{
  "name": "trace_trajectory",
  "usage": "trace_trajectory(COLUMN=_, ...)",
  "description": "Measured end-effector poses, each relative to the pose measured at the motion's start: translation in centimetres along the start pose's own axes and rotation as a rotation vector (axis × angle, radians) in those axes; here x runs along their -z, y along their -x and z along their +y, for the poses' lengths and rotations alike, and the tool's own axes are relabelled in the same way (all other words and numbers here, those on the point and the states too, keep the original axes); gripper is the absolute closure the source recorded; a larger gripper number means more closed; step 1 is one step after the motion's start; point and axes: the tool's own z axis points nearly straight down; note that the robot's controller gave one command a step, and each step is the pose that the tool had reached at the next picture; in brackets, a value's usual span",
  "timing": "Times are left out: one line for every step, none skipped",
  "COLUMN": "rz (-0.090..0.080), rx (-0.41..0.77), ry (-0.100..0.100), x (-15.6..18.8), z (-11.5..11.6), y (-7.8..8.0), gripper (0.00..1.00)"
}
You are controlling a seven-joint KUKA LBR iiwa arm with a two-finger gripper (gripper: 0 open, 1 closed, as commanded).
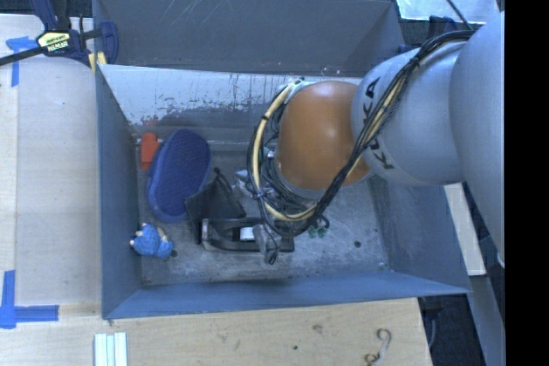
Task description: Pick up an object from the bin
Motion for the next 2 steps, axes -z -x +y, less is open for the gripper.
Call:
trace_trajectory(rz=-0.001, rx=-0.047, ry=-0.001, x=-0.05, z=-0.07, y=0.0, gripper=0.0)
trace_trajectory(rz=0.026, rx=-0.045, ry=0.008, x=-0.07, z=0.44, y=-0.48, gripper=1.0)
